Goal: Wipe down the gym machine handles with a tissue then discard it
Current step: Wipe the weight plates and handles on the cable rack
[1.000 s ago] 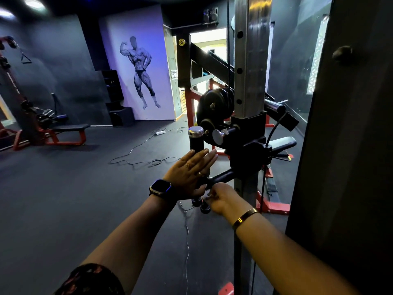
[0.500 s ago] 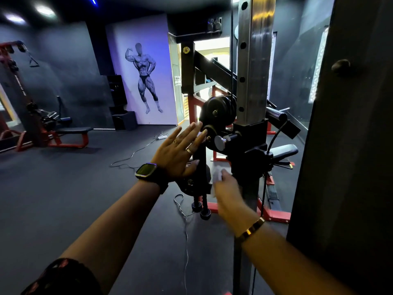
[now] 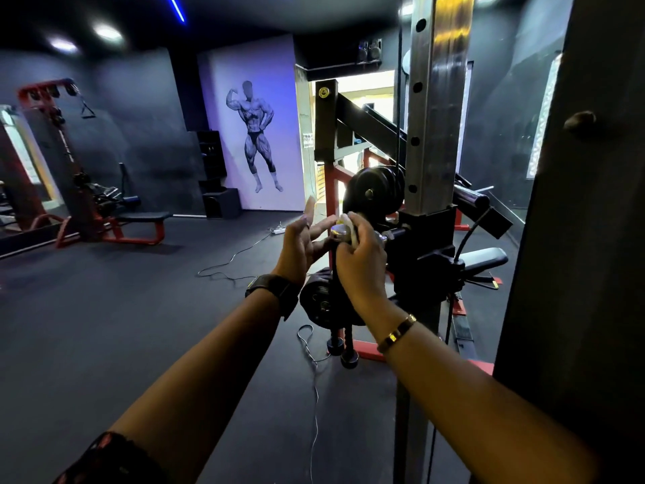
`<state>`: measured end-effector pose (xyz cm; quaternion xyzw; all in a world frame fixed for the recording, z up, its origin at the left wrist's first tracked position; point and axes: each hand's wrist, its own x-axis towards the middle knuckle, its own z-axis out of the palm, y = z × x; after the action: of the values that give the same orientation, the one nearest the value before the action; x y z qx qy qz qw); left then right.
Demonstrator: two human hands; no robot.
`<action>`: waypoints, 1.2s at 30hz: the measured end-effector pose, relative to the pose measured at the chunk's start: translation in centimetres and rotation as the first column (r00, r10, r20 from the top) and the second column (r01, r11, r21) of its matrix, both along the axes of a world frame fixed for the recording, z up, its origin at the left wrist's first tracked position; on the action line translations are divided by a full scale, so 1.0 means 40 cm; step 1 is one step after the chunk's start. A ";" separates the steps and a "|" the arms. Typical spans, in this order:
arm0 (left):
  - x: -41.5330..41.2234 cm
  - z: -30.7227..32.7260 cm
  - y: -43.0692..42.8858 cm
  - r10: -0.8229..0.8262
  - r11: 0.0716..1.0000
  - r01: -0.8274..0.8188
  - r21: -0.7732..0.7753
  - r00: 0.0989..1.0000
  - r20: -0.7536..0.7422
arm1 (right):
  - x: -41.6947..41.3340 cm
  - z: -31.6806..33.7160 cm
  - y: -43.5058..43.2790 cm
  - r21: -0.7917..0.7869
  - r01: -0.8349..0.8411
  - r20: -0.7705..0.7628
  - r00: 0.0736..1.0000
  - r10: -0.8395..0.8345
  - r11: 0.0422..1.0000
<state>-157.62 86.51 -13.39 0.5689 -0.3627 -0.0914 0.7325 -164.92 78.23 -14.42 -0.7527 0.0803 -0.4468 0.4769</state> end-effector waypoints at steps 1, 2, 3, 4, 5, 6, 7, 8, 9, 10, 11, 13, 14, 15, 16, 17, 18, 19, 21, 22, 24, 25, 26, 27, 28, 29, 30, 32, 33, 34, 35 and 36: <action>0.002 0.000 -0.001 -0.033 0.998 0.030 -0.051 0.998 -0.061 | 0.005 0.001 -0.010 -0.110 0.009 0.037 0.999 -0.005 0.994; 0.003 0.002 -0.002 -0.045 0.996 0.036 -0.080 0.992 -0.115 | 0.010 -0.002 -0.019 -0.241 0.019 0.054 0.999 -0.006 0.970; 0.000 0.004 -0.004 -0.050 0.995 0.035 -0.096 0.987 -0.152 | 0.015 -0.010 -0.031 -0.374 0.027 0.056 0.998 -0.006 0.927; -0.001 0.003 -0.004 -0.053 0.994 0.034 -0.107 0.982 -0.182 | 0.016 -0.019 -0.043 -0.498 0.042 0.055 0.998 -0.017 0.866; 0.002 0.003 -0.003 -0.065 0.992 0.039 -0.123 0.975 -0.212 | 0.016 -0.030 -0.057 -0.598 0.063 0.070 0.997 -0.026 0.799; 0.008 0.003 -0.002 -0.077 0.990 0.047 -0.132 0.970 -0.230 | 0.014 -0.041 -0.071 -0.670 0.093 0.104 0.994 -0.030 0.736; 0.012 0.002 -0.002 -0.091 0.988 0.058 -0.145 0.967 -0.237 | 0.014 -0.054 -0.084 -0.710 0.117 0.139 0.990 -0.025 0.695; 0.013 0.004 0.000 -0.096 0.987 0.062 -0.146 0.967 -0.235 | 0.011 -0.061 -0.092 -0.714 0.125 0.156 0.988 -0.018 0.689; 0.010 0.008 0.000 -0.108 0.987 0.076 -0.140 0.966 -0.234 | 0.011 -0.061 -0.096 -0.686 0.112 0.154 0.988 -0.007 0.719; 0.009 0.011 -0.001 -0.111 0.988 0.083 -0.129 0.967 -0.230 | 0.014 -0.052 -0.096 -0.643 0.084 0.137 0.991 0.006 0.761; 0.007 0.012 -0.003 -0.113 0.989 0.086 -0.124 0.966 -0.232 | 0.020 -0.037 -0.095 -0.611 0.053 0.110 0.994 0.019 0.790; 0.008 0.012 -0.006 -0.096 0.992 0.073 -0.106 0.967 -0.235 | 0.033 -0.009 -0.088 -0.632 -0.007 0.030 0.999 0.033 0.775; 0.006 0.014 -0.006 -0.083 0.993 0.062 -0.099 0.970 -0.228 | 0.039 -0.003 -0.085 -0.681 -0.026 0.004 0.999 0.038 0.732; 0.005 0.016 -0.006 -0.071 0.994 0.052 -0.093 0.974 -0.216 | 0.043 -0.003 -0.085 -0.740 -0.021 0.004 0.999 0.036 0.672; 0.007 0.016 -0.006 -0.054 0.996 0.040 -0.078 0.980 -0.193 | 0.044 -0.010 -0.091 -0.798 0.013 0.034 0.999 0.023 0.602; 0.006 0.017 -0.006 -0.035 0.999 0.029 -0.044 0.988 -0.151 | 0.042 -0.022 -0.103 -0.848 0.065 0.086 0.996 0.015 0.527; 0.003 0.021 -0.005 -0.010 1.000 0.011 0.012 0.997 -0.081 | 0.035 -0.037 -0.116 -0.885 0.121 0.143 0.990 0.016 0.450; -0.001 0.024 -0.003 0.017 0.997 -0.018 0.081 1.000 0.025 | 0.028 -0.055 -0.130 -0.912 0.172 0.196 0.980 0.029 0.373; -0.004 0.033 0.008 0.041 0.964 -0.138 0.229 0.923 0.384 | 0.014 -0.099 -0.152 -0.948 0.240 0.258 0.964 0.064 0.211; 0.003 0.044 0.018 -0.005 0.915 -0.247 0.319 0.784 0.621 | 0.008 -0.120 -0.158 -0.958 0.257 0.266 0.962 0.062 0.129; 0.016 0.070 0.036 -0.220 0.746 -0.537 0.394 0.360 0.907 | 0.001 -0.140 -0.170 -0.964 0.265 0.265 0.963 0.054 0.013; 0.020 0.084 0.044 -0.331 0.666 -0.646 0.373 0.192 0.924 | 0.004 -0.138 -0.177 -0.959 0.283 0.282 0.958 0.052 -0.020; 0.025 0.097 0.050 -0.404 0.634 -0.702 0.326 0.060 0.913 | 0.007 -0.130 -0.184 -0.951 0.306 0.304 0.951 0.048 -0.038; 0.031 0.108 0.055 -0.448 0.630 -0.729 0.267 -0.060 0.892 | 0.009 -0.119 -0.188 -0.945 0.326 0.324 0.945 0.041 -0.044; 0.040 0.116 0.058 -0.488 0.622 -0.752 0.216 -0.158 0.858 | 0.008 -0.110 -0.188 -0.941 0.336 0.335 0.942 0.032 -0.041; 0.052 0.122 0.059 -0.519 0.611 -0.776 0.160 -0.240 0.821 | 0.008 -0.110 -0.186 -0.942 0.333 0.332 0.943 0.025 -0.040; 0.067 0.125 0.061 -0.536 0.600 -0.794 0.098 -0.308 0.786 | 0.009 -0.121 -0.182 -0.942 0.330 0.329 0.944 0.025 -0.055; 0.084 0.131 0.057 -0.562 0.584 -0.812 0.006 -0.399 0.725 | 0.013 -0.166 -0.180 -0.942 0.282 0.281 0.959 0.034 -0.180; 0.086 0.130 0.053 -0.559 0.592 -0.805 -0.032 -0.439 0.704 | 0.009 -0.183 -0.180 -0.933 0.241 0.242 0.970 0.031 -0.266; 0.085 0.129 0.049 -0.548 0.606 -0.793 -0.064 -0.474 0.689 | 0.006 -0.189 -0.183 -0.919 0.209 0.213 0.977 0.024 -0.335; 0.084 0.127 0.047 -0.537 0.621 -0.779 -0.089 -0.505 0.676 | 0.003 -0.179 -0.188 -0.905 0.212 0.218 0.976 0.026 -0.369; 0.084 0.126 0.045 -0.528 0.633 -0.767 -0.108 -0.530 0.664 | 0.001 -0.158 -0.189 -0.905 0.232 0.236 0.971 0.032 -0.357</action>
<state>-154.27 88.30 -8.36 0.5993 -0.5859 0.4643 -0.2863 -164.89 70.66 -20.74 -0.7699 -0.2922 -0.4195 -0.3820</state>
